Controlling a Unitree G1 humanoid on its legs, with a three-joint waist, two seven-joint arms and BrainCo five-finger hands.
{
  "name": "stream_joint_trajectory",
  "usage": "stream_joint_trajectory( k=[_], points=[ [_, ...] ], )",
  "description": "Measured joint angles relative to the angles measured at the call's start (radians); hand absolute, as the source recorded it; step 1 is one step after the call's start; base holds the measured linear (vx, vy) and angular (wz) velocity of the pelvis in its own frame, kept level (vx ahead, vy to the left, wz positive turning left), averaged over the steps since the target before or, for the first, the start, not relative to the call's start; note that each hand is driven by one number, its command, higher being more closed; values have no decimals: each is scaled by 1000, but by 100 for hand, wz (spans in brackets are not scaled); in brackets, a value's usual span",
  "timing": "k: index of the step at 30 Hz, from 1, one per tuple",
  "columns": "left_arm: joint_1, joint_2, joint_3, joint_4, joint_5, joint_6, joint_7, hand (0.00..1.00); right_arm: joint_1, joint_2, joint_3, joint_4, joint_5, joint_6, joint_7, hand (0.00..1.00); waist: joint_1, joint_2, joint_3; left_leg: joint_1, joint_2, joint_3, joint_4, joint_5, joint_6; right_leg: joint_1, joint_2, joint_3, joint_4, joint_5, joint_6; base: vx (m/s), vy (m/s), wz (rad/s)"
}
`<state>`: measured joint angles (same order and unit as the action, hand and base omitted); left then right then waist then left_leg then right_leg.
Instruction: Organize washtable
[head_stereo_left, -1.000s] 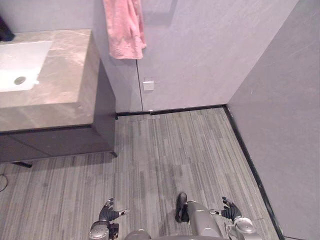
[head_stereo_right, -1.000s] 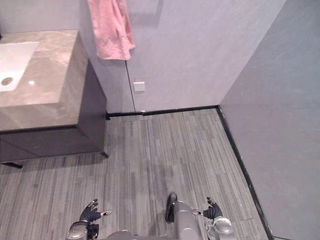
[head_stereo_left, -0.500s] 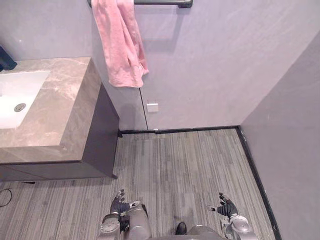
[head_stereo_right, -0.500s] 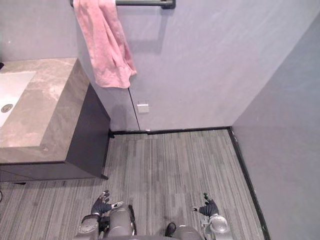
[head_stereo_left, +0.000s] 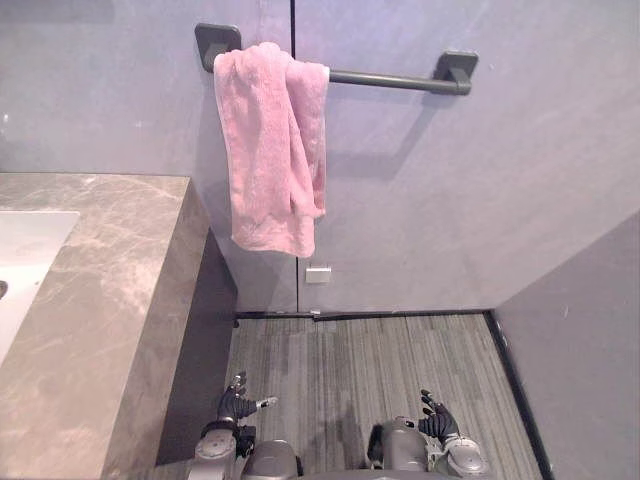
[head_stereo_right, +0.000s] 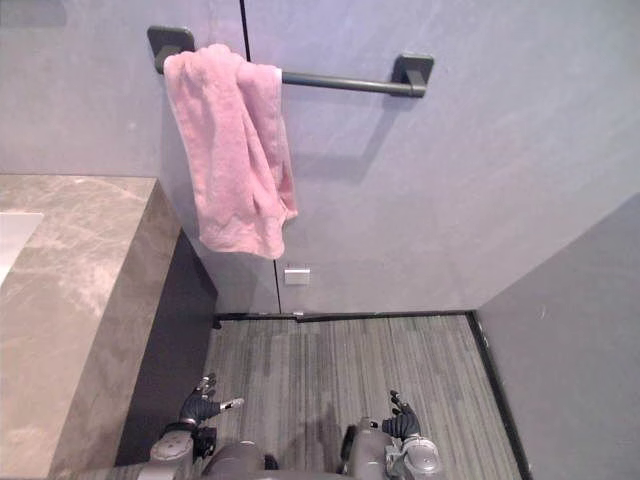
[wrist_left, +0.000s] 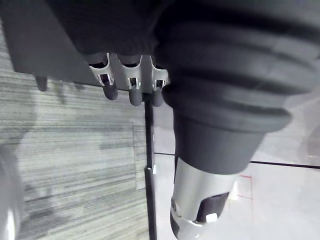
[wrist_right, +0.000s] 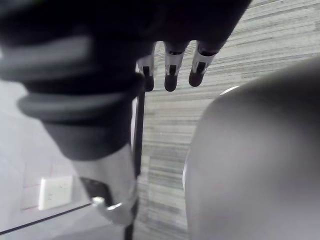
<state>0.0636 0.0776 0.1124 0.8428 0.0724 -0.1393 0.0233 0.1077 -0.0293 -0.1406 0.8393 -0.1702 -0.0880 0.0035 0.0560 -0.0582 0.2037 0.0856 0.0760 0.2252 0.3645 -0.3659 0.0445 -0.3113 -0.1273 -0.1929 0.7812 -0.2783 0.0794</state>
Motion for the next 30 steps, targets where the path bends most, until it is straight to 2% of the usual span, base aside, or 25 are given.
stream_joint_trajectory(
  k=[1, 2, 3, 4, 5, 6, 7, 8, 9, 10, 11, 12, 13, 15, 16, 17, 20, 26, 30],
  points=[
    [-4, -1, 1, 7, 0, -1, 0, 0, -2, -1, -3, 0, 1, -2, 0, 0, -10, 1, 0, 16, 5, -11, -12, 0, -4, -6, 18, 4, -71, 4, -4, 545, -147, 69],
    [-5, -1, 5, 18, 0, -1, 0, 0, -8, -3, -3, 1, 0, -3, 0, 0, -27, 1, -1, 37, 13, -39, -32, -1, -23, -10, 50, 20, -212, 41, -29, 462, -150, 90],
    [-5, 5, 6, 20, 0, -2, -1, 0, -10, -8, -4, 2, 2, -4, 0, 0, -40, -4, -4, 69, 11, -69, -56, -8, -58, -9, 74, 56, -338, 154, -48, 484, -168, 93],
    [-4, 5, 6, 24, 0, -2, -1, 0, -4, -11, -5, 5, 1, -4, -1, 0, -43, -5, -6, 83, 12, -87, -63, -14, -70, -2, 76, 62, -339, 216, -83, 513, -177, 64],
    [-16, -15, 8, 49, 0, -1, -1, 0, -17, -34, -8, 15, 0, -4, -1, 0, -33, 26, -16, 102, 42, -111, -73, -8, -97, 7, 94, 32, -313, 190, -102, 521, -208, 45],
    [-17, -25, 11, 51, 0, -1, -1, 0, -27, -36, -8, 17, 1, -4, -1, 0, -33, 37, -18, 95, 63, -117, -61, 26, -155, 14, 95, 10, -308, 151, -118, 510, -214, 32],
    [-18, -29, 11, 51, 0, -1, 0, 0, -31, -37, -8, 18, 2, -3, -1, 0, -33, 46, -17, 88, 66, -119, -43, 34, -166, 21, 99, -1, -310, 143, -125, 477, -246, 41],
    [-25, -39, 17, 51, 0, -1, -1, 0, -33, -44, -8, 18, 3, -3, -1, 0, -41, 68, -14, 47, 95, -134, 63, 50, -169, 60, 118, -26, -336, 132, -142, 454, -232, 32],
    [-25, -41, 22, 51, 0, -1, -1, 0, -30, -37, -4, 18, 4, -1, -1, 0, -41, 73, -12, -3, 115, -147, 194, 80, -172, 101, 132, -32, -371, 128, -147, 430, -217, 29],
    [-25, -44, 35, 48, 0, -1, -1, 0, -27, -27, 3, 17, 4, 2, 0, 0, -34, 70, -9, -78, 151, -149, 371, 87, -175, 168, 149, -30, -425, 127, -151, 383, -174, 16],
    [-25, -45, 39, 48, 0, -1, 0, 0, -27, -20, 2, 16, 12, 2, -3, 0, -34, 68, -6, -127, 176, -132, 479, 82, -169, 228, 158, -33, -462, 127, -151, 332, -125, 0],
    [-24, -54, 38, 45, 0, -1, -1, 0, -26, -19, -2, 8, 23, 0, -7, 0, -27, 65, -6, -174, 193, -106, 510, 76, -159, 298, 161, -32, -507, 127, -152, 396, -108, -10],
    [-24, -67, 38, 27, 0, -1, -1, 0, -25, -18, -5, -4, 29, -2, -13, 0, -18, 58, -3, -207, 200, -86, 461, 75, -157, 329, 160, -26, -534, 127, -151, 286, -47, -19],
    [-26, -76, 36, 12, 0, -2, -1, 0, -29, -22, -9, -10, 44, -3, -21, 0, -12, 74, -10, -248, 199, -82, 360, 76, -155, 344, 159, -24, -555, 126, -151, 146, 23, -16],
    [-31, -76, 36, 8, -1, -3, -1, 0, -29, -27, -12, -13, 45, -4, -23, 0, -13, 76, -12, -259, 194, -81, 259, 98, -153, 345, 161, -25, -559, 123, -142, 107, 76, -15],
    [-31, -76, 35, 10, -1, -2, -1, 0, -20, -38, -20, -21, 49, -4, -22, 0, -14, 96, -20, -263, 185, -89, 117, 182, -149, 350, 171, -21, -557, 112, -124, 201, 139, -5],
    [-42, -53, 37, 12, -2, -2, 0, 0, 18, -2, -26, -30, 51, -1, -21, 0, -11, 45, -27, -211, 135, -84, 34, 185, -148, 358, 124, -11, -559, 100, -96, 182, 107, 9],
    [-9, -45, 37, 24, 0, -1, -1, 0, 35, 3, -26, -29, 42, -2, -21, 0, -13, 40, -36, -135, 105, -33, -34, 192, -140, 391, 94, 29, -577, 99, -72, 54, 50, -14],
    [-1, -46, 35, 40, 0, -1, -2, 0, 54, 3, -26, -9, 40, -2, -21, 0, -17, 39, -54, -103, 88, -30, -106, 230, -139, 399, 89, 34, -600, 111, -64, -2, -1, -2]
  ],
)
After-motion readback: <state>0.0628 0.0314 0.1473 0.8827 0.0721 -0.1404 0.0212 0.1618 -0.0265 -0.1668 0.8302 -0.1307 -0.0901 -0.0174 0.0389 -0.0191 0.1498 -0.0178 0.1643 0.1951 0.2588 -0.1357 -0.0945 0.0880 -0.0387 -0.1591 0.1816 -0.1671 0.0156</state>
